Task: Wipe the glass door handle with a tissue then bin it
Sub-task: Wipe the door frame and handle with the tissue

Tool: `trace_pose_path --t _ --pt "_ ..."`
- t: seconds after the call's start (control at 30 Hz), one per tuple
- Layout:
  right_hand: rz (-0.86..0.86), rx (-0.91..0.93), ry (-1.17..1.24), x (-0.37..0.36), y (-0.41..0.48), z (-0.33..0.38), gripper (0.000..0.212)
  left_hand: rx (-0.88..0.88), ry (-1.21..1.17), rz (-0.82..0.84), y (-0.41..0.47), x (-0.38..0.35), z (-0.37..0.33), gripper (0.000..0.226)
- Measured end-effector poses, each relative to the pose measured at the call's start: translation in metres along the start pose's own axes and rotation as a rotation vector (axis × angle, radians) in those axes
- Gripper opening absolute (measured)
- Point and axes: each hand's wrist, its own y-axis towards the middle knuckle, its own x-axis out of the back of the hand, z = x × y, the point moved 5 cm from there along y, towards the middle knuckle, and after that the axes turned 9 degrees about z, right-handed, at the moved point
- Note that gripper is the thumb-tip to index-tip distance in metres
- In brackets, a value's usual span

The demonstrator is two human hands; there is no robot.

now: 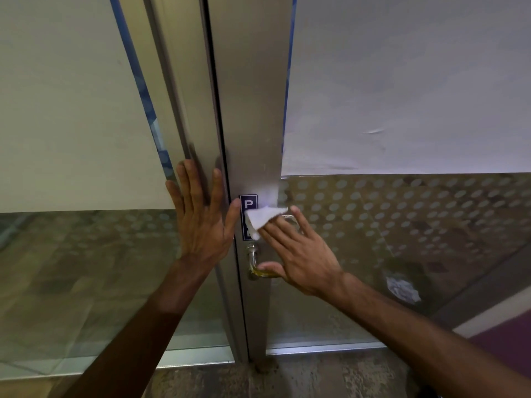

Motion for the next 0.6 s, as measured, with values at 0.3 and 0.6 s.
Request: trace_pose_path --t 0.3,0.6 --pt "-0.022 0.012 -0.074 0.009 -0.004 -0.012 0.083 0.015 0.025 0.007 0.001 -0.001 0.0 0.082" --pt "-0.028 -0.141 0.063 0.016 0.003 -0.002 0.083 0.014 0.024 0.014 0.002 -0.001 -0.001 0.081"
